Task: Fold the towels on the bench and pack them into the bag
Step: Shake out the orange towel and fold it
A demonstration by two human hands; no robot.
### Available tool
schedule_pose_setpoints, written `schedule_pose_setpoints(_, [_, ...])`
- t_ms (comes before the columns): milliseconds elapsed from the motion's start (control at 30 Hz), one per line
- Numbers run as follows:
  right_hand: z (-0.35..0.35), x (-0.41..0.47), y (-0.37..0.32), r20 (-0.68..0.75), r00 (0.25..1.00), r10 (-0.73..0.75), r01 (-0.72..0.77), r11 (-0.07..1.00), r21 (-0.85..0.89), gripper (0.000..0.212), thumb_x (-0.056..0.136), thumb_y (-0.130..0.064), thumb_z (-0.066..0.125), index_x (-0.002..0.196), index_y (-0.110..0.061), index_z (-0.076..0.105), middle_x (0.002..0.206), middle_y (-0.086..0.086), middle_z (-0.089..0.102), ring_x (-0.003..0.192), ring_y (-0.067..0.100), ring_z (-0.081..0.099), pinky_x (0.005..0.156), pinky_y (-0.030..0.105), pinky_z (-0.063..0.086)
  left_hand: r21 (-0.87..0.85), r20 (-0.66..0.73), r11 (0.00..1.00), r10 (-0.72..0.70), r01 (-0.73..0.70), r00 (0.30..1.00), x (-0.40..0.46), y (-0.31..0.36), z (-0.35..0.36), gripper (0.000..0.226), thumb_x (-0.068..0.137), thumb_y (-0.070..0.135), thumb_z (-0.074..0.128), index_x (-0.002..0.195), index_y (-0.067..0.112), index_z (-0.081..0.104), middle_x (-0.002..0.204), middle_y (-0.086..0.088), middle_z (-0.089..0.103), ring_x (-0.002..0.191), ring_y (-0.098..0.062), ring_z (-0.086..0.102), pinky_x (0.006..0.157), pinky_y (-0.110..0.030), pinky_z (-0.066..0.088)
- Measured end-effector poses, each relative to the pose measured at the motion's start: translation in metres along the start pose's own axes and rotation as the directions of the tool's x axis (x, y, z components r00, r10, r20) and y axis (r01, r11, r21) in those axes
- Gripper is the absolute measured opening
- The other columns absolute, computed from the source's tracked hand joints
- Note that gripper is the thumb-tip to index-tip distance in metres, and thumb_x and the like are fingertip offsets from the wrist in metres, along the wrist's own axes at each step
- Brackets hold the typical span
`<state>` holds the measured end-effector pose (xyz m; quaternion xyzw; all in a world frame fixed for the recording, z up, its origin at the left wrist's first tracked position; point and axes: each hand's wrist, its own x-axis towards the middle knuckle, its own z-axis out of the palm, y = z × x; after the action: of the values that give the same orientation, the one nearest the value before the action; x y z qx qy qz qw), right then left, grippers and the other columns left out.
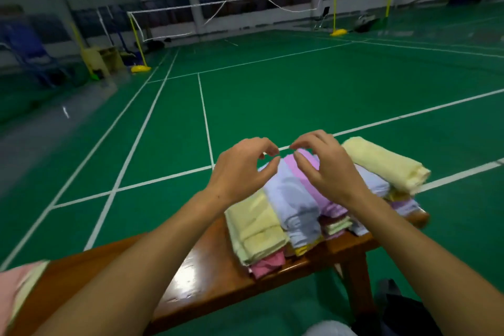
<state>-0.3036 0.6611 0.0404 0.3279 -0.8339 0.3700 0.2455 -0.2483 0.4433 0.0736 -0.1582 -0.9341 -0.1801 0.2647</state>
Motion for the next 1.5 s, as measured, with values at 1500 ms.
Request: schedule_pose_setpoints(1500, [0.486, -0.042, -0.462, 0.835, 0.5, 0.229, -0.858, 0.263, 0.441, 0.032, 0.099, -0.016, 0.069, 0.128, -0.004, 0.067, 0.114, 0.017, 0.072, 0.097, 0.031, 0.075, 0.078, 0.037, 0.063, 0.069, -0.244, 0.414, -0.875, 0.908, 0.418, -0.475, -0.301, -0.26, 0.014, 0.103, 0.043, 0.062, 0.102, 0.03, 0.068, 0.102, 0.012, 0.068, 0.091, -0.009, 0.064, 0.08, -0.032, 0.056])
